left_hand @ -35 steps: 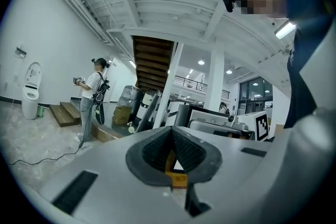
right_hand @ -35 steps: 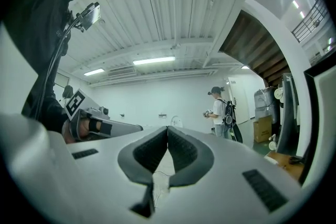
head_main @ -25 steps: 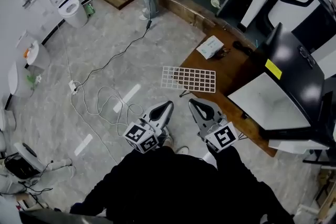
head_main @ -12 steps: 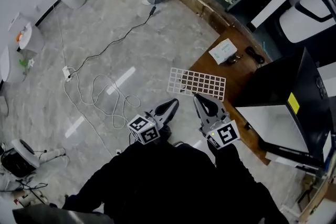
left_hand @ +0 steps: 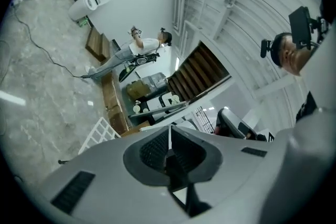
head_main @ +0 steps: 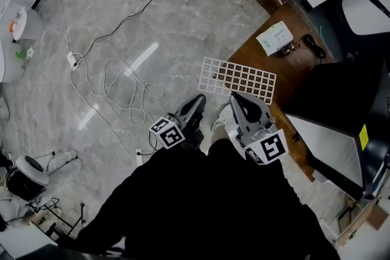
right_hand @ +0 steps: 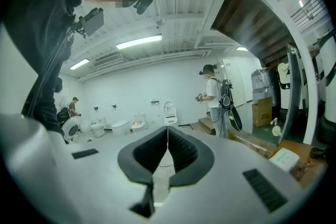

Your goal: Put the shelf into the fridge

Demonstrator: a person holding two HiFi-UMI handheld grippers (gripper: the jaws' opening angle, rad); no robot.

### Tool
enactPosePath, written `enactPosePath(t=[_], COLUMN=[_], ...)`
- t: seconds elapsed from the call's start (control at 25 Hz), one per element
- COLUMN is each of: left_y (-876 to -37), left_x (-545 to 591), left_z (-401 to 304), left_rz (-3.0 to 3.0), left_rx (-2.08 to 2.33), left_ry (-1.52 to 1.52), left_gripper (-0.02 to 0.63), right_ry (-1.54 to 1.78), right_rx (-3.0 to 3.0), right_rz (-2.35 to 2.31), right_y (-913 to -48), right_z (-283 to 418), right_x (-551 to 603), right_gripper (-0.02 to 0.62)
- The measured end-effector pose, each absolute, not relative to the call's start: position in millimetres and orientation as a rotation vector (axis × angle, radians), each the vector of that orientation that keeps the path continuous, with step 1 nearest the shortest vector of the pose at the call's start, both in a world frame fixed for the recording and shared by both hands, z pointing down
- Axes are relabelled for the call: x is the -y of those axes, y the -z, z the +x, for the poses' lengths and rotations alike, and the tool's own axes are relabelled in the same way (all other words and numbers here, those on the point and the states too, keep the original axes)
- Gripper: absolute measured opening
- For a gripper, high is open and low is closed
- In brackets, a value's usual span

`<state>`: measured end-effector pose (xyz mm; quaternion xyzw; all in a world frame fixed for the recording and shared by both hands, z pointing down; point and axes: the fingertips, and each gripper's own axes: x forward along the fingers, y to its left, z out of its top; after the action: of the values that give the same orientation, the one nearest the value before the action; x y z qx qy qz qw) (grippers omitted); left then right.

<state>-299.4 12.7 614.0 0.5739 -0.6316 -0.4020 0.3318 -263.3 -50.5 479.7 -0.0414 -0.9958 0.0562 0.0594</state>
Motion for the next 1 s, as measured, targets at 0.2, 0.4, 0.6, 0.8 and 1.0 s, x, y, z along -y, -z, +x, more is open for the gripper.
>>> enactPosePath(t=[0.2, 0.4, 0.6, 0.8, 1.0], left_y=[-672, -731, -778, -810, -835], left_x=[-3, -1, 4, 8, 13], left_z=[-298, -288, -274, -263, -275], left_rz=[1.385, 1.271, 1.179, 1.112, 1.046], left_rx=[1.629, 1.566, 1.572, 1.573, 1.599], left_ry=[1.168, 1.284, 1.290, 1.312, 1.384], left_gripper=[0.013, 0.088, 0.143, 0.164, 0.176], right_ry=[-0.233, -0.307, -0.358, -0.387, -0.410], right_rx=[3.012, 2.995, 2.965, 2.939, 2.922], right_rz=[-0.185, -0.214, -0.243, -0.260, -0.277], right_y=[-512, -541, -567, -588, -603], right_z=[-276, -283, -281, -278, -276], right_x=[75, 98, 111, 121, 127], right_gripper=[0.006, 0.006, 0.006, 0.006, 0.006])
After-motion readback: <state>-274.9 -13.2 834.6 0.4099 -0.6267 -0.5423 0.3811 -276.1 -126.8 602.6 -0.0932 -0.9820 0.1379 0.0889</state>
